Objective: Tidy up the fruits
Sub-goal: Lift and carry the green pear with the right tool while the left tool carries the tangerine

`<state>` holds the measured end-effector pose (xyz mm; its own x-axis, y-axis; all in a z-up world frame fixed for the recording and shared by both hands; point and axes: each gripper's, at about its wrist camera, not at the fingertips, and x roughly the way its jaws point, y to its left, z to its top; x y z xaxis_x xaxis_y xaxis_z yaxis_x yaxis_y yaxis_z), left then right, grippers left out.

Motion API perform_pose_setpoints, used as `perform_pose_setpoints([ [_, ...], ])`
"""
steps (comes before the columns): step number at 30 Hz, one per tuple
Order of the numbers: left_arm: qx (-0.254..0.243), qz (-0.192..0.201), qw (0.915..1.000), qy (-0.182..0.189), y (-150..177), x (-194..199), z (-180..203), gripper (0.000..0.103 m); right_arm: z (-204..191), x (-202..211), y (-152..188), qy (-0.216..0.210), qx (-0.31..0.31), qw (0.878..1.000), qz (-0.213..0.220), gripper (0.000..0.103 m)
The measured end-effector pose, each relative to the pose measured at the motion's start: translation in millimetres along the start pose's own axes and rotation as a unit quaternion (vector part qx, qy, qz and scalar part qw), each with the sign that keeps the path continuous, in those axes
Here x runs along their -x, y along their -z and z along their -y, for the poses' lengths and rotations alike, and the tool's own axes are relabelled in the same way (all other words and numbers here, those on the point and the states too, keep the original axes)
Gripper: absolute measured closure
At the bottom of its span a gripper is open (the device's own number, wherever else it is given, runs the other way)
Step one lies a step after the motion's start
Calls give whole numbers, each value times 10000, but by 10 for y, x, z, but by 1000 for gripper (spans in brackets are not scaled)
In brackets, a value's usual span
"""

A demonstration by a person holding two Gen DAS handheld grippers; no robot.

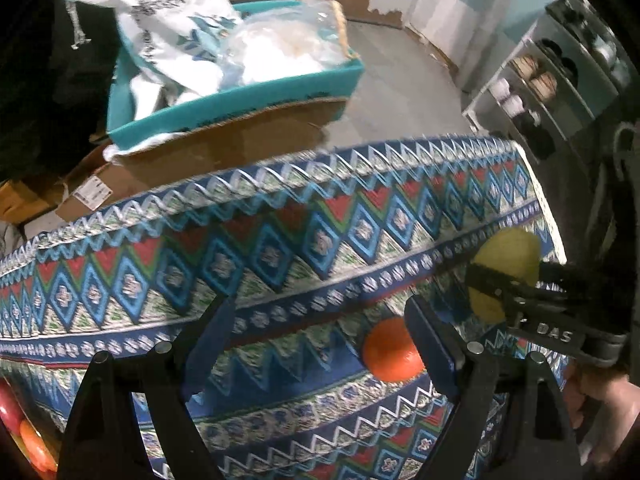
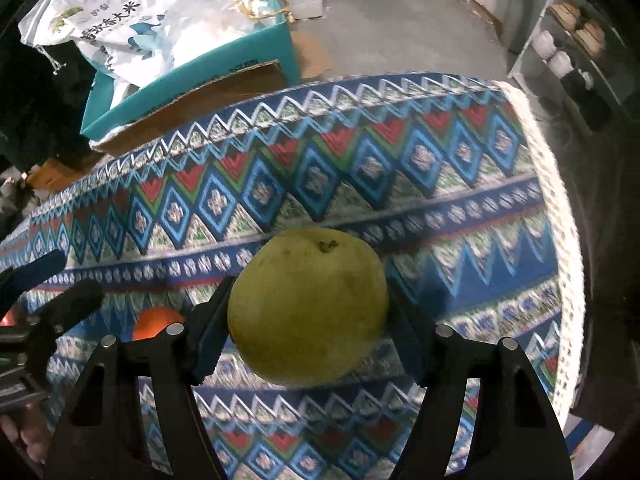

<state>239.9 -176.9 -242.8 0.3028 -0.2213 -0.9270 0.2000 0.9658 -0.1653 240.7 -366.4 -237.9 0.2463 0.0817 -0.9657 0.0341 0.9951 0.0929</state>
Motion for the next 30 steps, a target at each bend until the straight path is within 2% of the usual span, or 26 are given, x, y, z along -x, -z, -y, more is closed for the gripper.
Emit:
perform_pose_setpoints([
  [6,-275,-143,9995,36,115,-159,250,15,243,190,165,111,-110,9998,117,31],
  [10,-285,-211,9994,28,190,-257,327,15,387,264,257,59,-292,9995,134,31],
  [17,-424,-266,9987,-68,296,-374,399,16,433,292,333,-1,-364,9992,141,31],
  [21,-427,-225,9988,109,324,-387,406,30,409,308,348,-6,-341,9993,156,31],
  [23,-547,-187,9981,209,334,-372,446,45,397,315,344,-27,-346,9993,170,31],
  [25,-681,-166,9973,239,340,-368,528,53,382,321,343,-46,-356,9992,179,31],
  [27,-827,-137,9965,42,354,-353,607,54,361,336,338,-54,-333,9992,195,31],
  [30,-892,-24,9960,-1,359,-284,625,54,323,377,339,-41,-262,9993,253,31],
])
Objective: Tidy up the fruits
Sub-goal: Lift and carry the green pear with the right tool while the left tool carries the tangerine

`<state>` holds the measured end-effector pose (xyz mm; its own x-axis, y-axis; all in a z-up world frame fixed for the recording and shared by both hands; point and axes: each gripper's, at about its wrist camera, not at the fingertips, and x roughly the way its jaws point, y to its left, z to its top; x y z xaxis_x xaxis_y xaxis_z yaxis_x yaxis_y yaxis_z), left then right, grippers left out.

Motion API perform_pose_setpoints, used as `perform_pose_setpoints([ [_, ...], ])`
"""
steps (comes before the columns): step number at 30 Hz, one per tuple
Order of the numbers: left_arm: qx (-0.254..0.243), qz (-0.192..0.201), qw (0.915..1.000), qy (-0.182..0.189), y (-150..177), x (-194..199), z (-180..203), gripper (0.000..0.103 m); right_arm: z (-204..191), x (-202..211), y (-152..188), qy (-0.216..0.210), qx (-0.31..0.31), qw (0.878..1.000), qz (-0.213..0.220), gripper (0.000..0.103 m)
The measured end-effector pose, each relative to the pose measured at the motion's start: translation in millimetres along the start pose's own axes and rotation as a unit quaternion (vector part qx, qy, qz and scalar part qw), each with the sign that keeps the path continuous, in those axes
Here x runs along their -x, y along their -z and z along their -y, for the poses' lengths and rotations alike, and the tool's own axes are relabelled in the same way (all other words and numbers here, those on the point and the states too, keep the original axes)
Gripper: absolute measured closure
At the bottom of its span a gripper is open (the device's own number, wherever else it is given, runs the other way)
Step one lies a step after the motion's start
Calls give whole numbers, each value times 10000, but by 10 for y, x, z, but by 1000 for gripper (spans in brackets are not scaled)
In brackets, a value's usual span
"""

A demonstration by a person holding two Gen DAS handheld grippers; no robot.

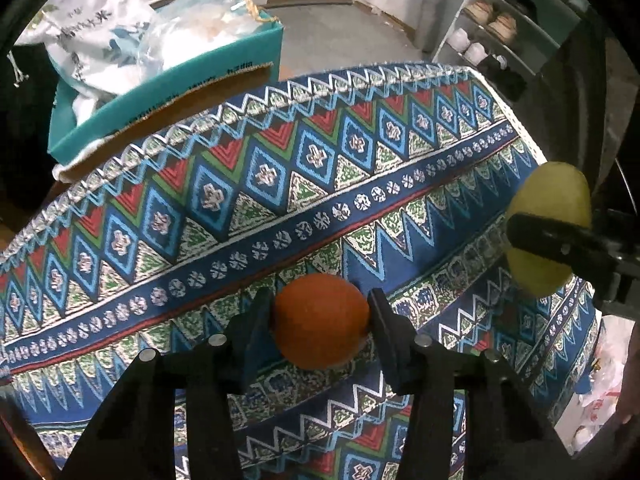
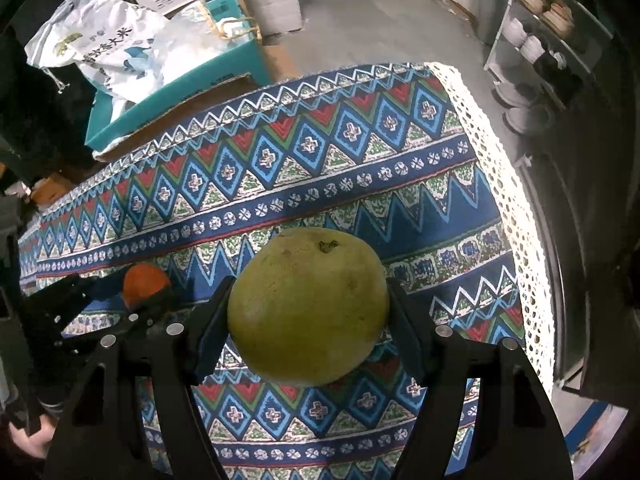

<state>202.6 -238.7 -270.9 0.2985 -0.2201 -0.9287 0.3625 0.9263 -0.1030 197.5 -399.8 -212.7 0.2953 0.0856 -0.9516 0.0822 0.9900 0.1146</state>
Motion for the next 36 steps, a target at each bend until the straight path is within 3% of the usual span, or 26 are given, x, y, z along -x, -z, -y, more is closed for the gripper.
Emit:
perform_pose_setpoints([
  [17,-235,980,9945,-282,-8,985,-68,55,-337,571,-4,-19,398,9968,698,31],
  [27,-313,1597,9863,-286,124,1757,-122,55,-640,1072,34,-211,670,9897,1247,31],
  [36,-175,1924,9809,-229,300,2225,-256,55,-950,1438,132,-398,1039,9802,1637,31],
])
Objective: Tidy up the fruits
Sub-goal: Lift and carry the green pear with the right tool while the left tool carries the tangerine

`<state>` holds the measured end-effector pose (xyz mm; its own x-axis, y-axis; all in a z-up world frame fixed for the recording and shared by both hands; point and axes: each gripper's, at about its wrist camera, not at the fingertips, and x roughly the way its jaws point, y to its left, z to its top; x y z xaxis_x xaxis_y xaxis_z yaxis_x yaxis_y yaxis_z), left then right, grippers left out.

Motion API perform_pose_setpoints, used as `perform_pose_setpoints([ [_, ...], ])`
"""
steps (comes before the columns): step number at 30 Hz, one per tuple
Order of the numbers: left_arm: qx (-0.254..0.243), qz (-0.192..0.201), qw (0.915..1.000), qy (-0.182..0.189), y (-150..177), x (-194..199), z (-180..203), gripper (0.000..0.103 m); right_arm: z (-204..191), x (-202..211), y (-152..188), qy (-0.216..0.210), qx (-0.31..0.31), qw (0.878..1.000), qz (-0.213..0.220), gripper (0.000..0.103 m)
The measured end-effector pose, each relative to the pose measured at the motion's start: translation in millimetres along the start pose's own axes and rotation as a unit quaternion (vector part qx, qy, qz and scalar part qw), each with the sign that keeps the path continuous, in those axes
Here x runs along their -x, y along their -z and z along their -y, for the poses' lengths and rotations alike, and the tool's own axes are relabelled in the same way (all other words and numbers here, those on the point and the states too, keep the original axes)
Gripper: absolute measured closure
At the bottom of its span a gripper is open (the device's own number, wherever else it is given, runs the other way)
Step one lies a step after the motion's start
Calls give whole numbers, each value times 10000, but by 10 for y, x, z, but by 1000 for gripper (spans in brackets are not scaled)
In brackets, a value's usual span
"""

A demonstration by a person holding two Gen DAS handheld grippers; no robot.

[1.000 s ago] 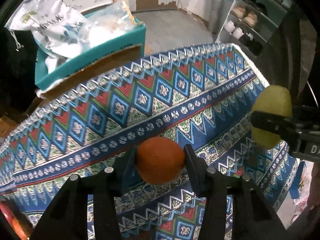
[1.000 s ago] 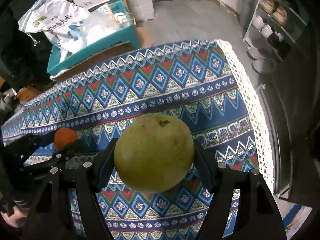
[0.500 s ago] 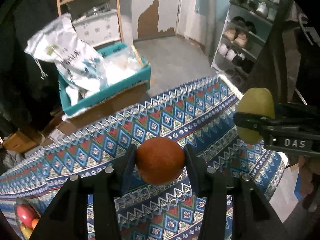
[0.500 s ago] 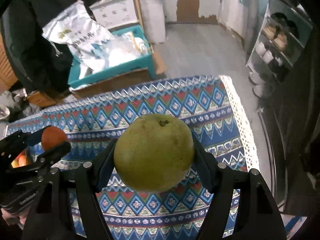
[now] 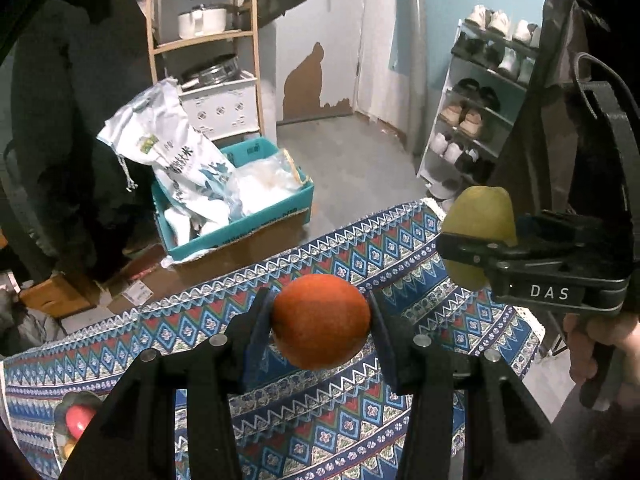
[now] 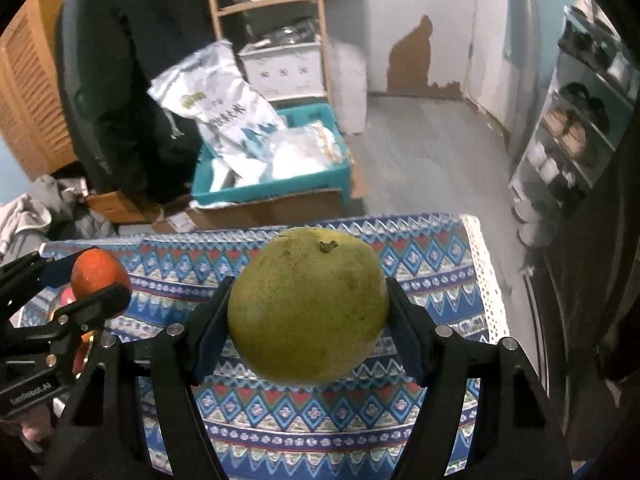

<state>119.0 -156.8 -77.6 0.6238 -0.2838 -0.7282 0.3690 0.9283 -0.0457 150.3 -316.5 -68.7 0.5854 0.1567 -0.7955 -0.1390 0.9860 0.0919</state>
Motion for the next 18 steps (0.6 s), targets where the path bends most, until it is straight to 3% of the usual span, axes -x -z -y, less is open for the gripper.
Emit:
perform_pose_setpoints([
  [6,4,162,9998,-152,79,264,-130,55,-272,160,-70,-255,270,9989,273,31],
  [18,440,291,9976,-443,332,666,-669,55,-902,244,-157,-699,787,9937,379,31],
])
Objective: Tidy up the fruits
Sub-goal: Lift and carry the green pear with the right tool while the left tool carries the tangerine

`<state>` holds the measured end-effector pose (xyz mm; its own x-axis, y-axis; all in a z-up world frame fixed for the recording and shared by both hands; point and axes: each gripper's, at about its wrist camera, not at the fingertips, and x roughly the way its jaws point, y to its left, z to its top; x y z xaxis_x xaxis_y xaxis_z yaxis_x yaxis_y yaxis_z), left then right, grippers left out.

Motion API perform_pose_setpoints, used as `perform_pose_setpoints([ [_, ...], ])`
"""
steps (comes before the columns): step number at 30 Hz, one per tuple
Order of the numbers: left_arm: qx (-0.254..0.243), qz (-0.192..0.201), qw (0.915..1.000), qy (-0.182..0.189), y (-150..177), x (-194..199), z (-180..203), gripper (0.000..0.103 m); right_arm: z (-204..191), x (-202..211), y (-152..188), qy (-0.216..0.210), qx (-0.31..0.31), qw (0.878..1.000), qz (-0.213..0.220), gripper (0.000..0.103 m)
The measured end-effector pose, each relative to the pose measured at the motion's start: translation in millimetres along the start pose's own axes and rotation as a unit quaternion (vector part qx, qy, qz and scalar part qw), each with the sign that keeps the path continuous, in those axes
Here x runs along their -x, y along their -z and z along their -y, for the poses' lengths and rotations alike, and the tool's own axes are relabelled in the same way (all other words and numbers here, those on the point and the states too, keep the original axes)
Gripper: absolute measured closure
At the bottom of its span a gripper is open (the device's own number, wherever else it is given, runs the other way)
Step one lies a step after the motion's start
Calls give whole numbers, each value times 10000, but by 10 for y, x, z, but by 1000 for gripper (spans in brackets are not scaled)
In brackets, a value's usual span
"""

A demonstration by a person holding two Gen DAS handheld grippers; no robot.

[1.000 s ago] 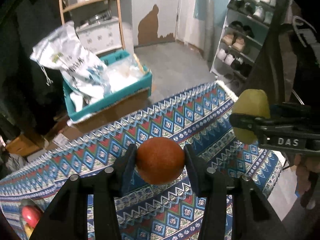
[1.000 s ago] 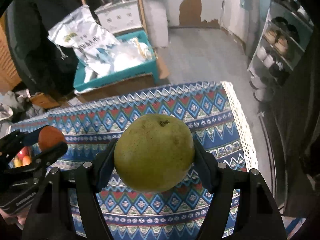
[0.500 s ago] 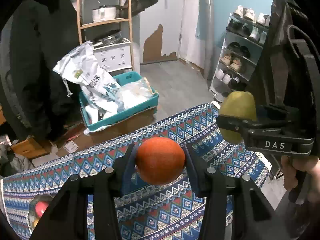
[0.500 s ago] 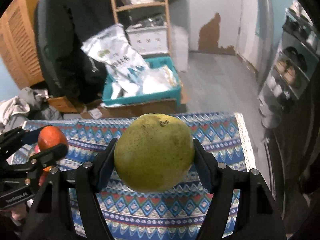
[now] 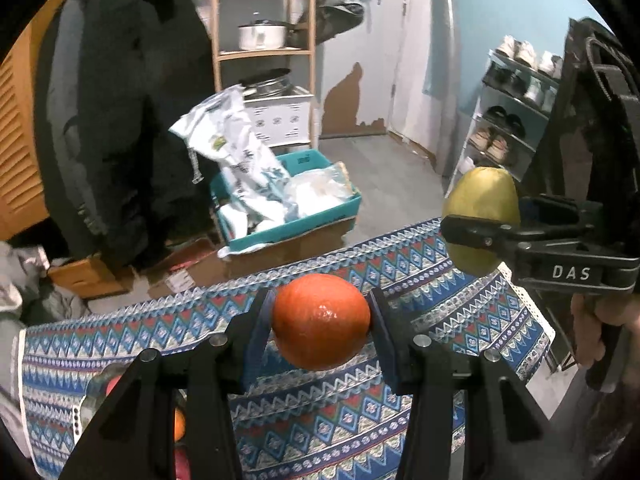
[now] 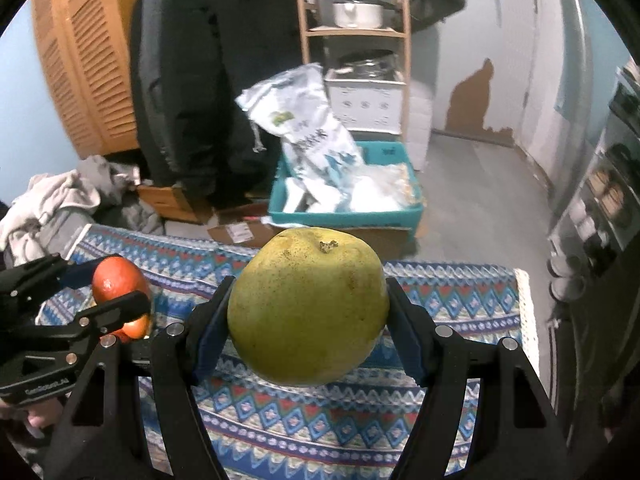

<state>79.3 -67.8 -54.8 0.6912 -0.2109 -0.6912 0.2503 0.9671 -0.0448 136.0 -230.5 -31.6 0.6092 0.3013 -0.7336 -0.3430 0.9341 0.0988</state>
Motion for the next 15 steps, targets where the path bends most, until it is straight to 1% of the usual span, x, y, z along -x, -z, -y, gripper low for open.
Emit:
perform_pose_setpoints([
  [8,318,-34,9991,-278,192,148,-474,55,-422,-174,-126,-402,216,9989,-82,31],
  [12,538,-65,9974,-467,326,212,-758,55,-668,-305,-194,-642,331,9973,-160,31],
  [15,670,-83,9959,-595,413,264,-955,55,-832,-390,-242,-746,416,9961,-215,31],
])
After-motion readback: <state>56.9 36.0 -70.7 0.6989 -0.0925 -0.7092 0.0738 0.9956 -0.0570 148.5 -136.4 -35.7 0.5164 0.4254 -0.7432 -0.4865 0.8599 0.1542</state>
